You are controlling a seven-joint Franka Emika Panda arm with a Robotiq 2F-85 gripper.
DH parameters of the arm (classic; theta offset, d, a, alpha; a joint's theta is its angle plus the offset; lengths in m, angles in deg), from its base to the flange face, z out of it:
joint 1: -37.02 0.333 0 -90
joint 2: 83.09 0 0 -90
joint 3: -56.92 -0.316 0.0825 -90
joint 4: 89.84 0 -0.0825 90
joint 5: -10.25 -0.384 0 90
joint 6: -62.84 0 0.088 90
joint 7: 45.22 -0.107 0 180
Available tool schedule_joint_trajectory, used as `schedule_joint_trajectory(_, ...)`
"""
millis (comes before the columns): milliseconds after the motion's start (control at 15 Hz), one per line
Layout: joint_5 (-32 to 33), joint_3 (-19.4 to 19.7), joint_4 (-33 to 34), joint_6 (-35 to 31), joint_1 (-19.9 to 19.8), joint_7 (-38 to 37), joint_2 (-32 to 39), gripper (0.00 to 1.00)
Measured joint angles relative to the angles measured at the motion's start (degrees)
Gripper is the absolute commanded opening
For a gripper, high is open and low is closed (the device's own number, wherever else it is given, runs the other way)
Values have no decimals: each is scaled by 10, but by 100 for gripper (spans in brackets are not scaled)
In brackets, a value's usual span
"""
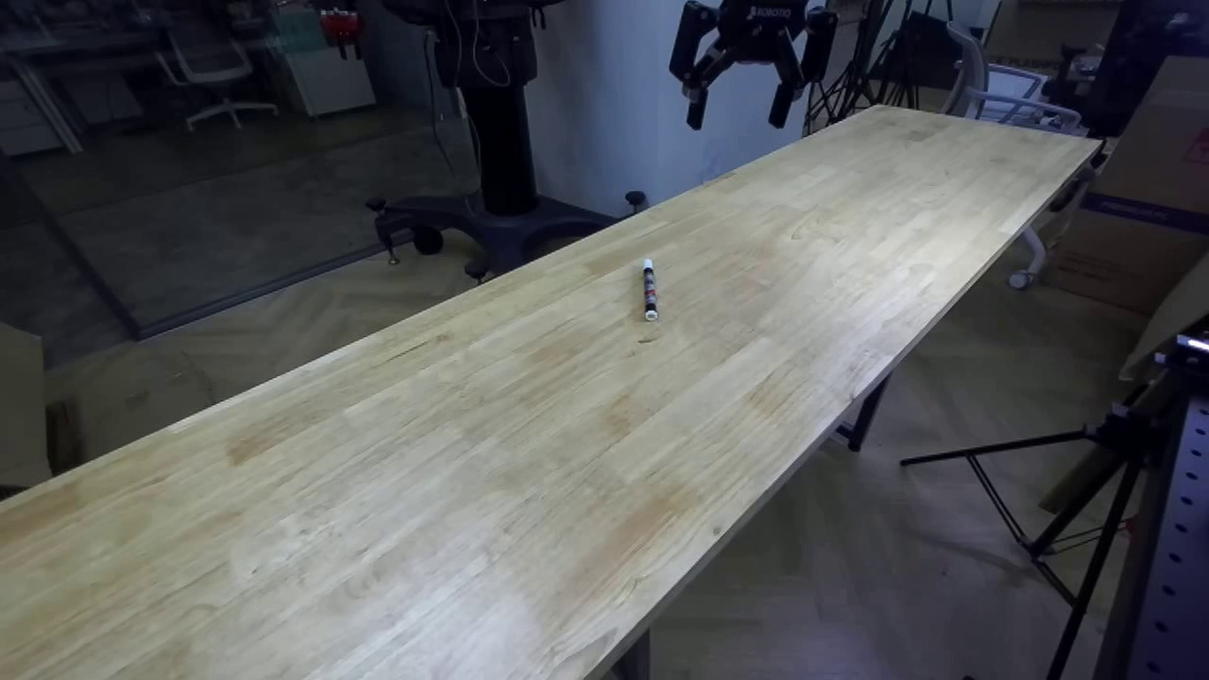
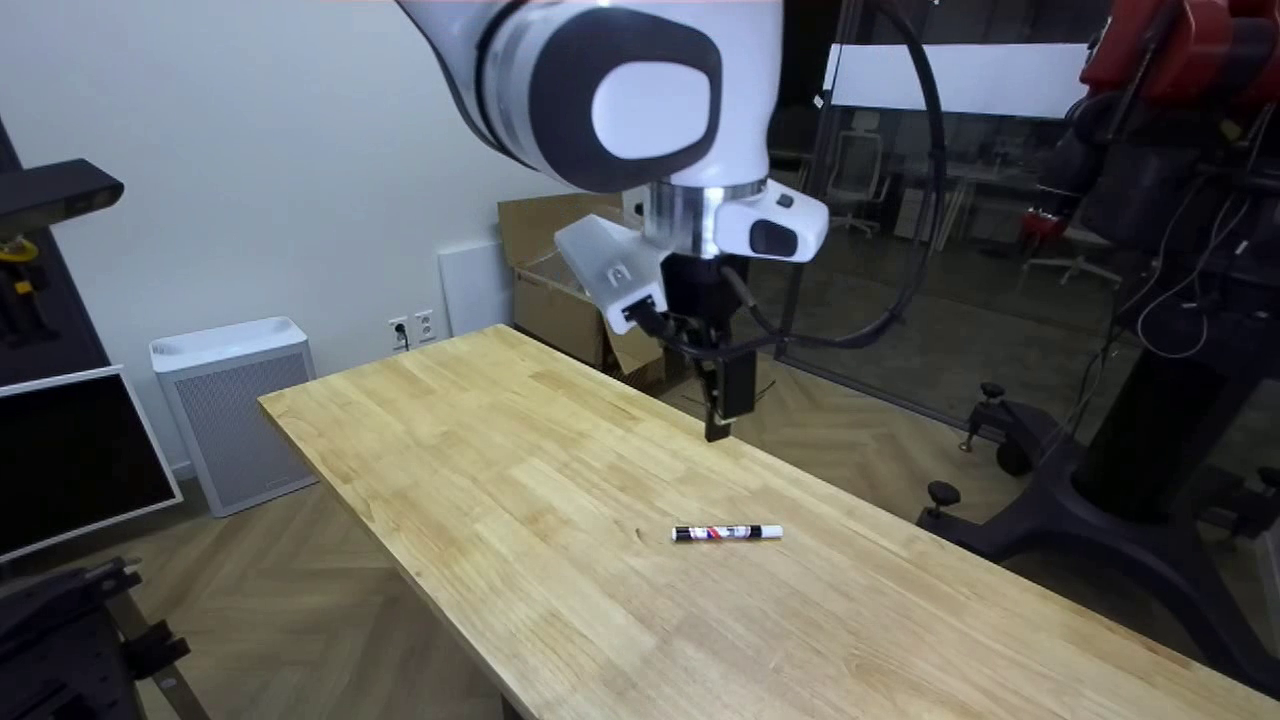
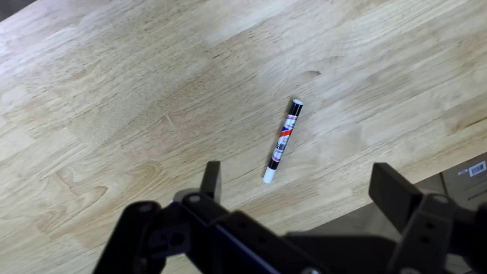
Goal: Move the marker to the left
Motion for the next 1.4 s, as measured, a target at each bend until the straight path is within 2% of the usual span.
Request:
schedule_joint_trajectory(400,-10,10,154,79,-3,-45,153,100)
schedule_joint_trajectory(667,-11,7,222,104,9,-76,228,100)
schedule_joint_trajectory(1067,-11,3,289,61,21,-84,317,100)
schedule_joint_trajectory(1400,-11,2,299,58,20,-80,329,100)
